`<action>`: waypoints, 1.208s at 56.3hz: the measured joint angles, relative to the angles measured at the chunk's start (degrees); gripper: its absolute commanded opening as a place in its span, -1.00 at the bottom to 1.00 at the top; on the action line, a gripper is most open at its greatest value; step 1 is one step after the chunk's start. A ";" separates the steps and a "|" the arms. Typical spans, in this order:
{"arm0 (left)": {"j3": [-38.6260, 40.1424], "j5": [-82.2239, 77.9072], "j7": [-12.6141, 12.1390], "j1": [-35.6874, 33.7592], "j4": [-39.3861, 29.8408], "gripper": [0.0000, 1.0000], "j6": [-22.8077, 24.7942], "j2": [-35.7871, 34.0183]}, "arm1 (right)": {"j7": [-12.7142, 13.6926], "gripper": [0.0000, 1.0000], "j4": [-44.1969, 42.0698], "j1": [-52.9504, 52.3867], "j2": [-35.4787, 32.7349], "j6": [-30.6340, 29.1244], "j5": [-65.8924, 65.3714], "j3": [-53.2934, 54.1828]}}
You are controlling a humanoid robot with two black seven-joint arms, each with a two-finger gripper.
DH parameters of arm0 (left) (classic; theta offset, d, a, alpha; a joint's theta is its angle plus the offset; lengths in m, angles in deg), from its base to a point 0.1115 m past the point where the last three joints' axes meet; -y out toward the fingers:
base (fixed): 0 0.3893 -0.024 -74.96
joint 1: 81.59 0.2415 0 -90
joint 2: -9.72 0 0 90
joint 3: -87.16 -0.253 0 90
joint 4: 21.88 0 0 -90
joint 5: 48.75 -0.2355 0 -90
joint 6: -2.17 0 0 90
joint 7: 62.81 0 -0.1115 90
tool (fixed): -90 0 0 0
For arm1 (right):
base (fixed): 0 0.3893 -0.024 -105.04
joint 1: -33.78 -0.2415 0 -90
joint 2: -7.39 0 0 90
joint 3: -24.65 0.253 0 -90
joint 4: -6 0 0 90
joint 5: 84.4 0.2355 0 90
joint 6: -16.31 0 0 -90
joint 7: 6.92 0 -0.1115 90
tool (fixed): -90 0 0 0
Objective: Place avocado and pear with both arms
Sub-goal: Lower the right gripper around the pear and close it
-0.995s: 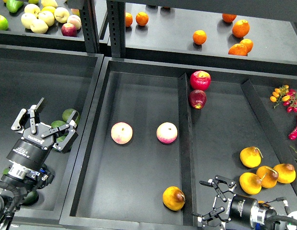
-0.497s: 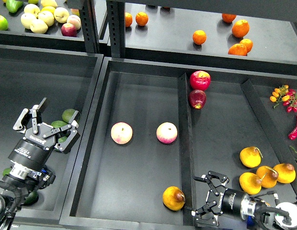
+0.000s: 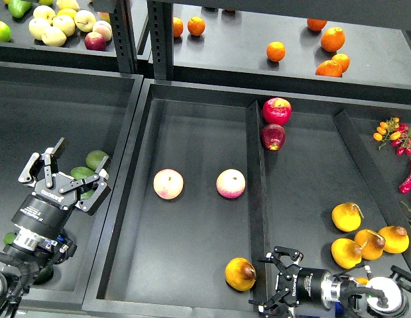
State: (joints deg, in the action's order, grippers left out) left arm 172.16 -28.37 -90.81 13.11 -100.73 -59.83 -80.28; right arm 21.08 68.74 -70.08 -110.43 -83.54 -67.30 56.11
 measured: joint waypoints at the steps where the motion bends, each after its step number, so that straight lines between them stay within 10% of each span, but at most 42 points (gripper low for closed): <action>1: 0.00 0.00 0.00 0.01 -0.01 0.97 0.00 0.00 | 0.00 1.00 -0.23 -0.02 0.20 0.00 -0.04 0.00; 42: -1.39 -1.13 0.00 1.72 -0.34 0.97 0.00 0.00 | -0.01 0.93 -6.61 -1.02 6.35 -0.33 -4.39 0.66; 68: -1.50 -1.23 0.00 1.81 -0.34 0.97 0.00 0.00 | 0.00 0.17 -8.87 -0.74 8.24 0.90 -5.23 3.69</action>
State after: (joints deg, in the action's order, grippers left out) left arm 170.65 -29.59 -90.81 14.91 -101.07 -59.83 -80.28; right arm 21.08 59.86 -70.82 -102.19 -82.64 -72.53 59.81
